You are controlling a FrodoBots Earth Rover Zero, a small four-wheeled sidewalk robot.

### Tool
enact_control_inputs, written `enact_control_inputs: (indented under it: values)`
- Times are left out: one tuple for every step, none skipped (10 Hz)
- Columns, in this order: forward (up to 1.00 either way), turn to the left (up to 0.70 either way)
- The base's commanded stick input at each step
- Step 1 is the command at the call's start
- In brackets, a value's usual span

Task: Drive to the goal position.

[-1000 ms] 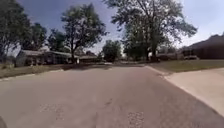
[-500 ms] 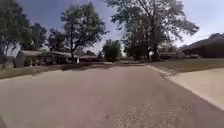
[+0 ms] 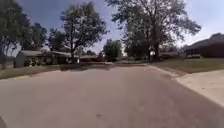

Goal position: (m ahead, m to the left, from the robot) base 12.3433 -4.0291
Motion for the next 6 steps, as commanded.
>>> enact_control_inputs:
  values:
    - [0.70, 0.00]
    - [0.70, -0.03]
    - [0.70, -0.35]
    - [0.70, -0.35]
    - [0.70, -0.35]
    - [0.70, -0.35]
